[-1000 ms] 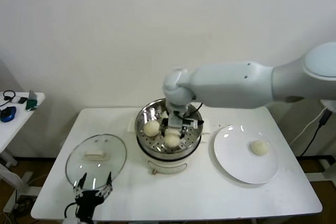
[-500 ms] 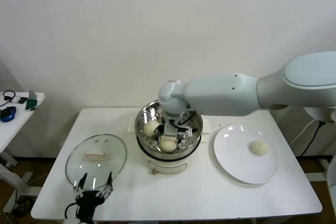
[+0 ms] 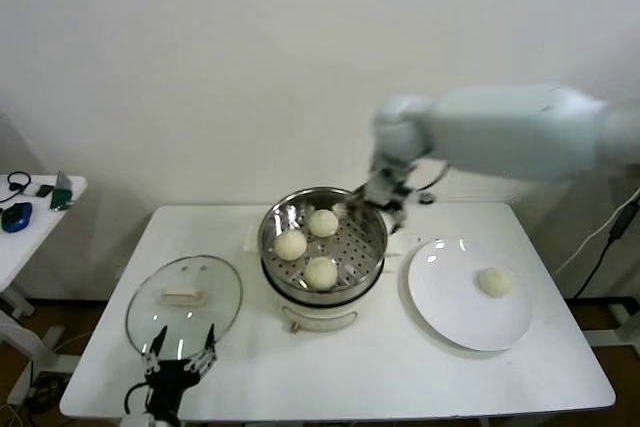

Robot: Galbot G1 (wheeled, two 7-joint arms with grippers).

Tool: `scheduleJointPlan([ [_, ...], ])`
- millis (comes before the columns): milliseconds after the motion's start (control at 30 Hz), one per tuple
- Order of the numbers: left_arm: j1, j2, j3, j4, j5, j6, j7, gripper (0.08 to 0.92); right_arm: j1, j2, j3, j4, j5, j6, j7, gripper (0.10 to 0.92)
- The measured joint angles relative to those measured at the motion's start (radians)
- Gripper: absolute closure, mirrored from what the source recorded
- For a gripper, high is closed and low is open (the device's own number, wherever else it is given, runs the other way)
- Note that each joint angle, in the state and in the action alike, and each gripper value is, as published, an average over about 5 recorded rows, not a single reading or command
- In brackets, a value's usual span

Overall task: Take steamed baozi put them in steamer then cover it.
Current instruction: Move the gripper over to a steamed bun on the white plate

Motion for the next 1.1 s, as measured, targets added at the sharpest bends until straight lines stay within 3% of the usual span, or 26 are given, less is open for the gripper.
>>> scheduleJointPlan([
  [200, -0.011, -0.008, 0.001, 0.004, 0.009, 0.008, 0.006, 0.177, 0.003, -0.204, -0.064, -0.015, 0.054, -0.113, -0.018, 0.203],
  [467, -0.01, -0.025, 0.001, 0.011, 0.03, 0.013, 0.007, 0.177, -0.23, -0.37, 0.086, -0.097, -0.017, -0.176, -0.019, 0.203],
  [1100, 0.019, -0.048, 0.005, 0.013, 0.073, 0.006, 0.003, 0.177, -0.725, -0.339, 0.517, -0.416, -0.227, -0.156, 0.017, 0.203],
])
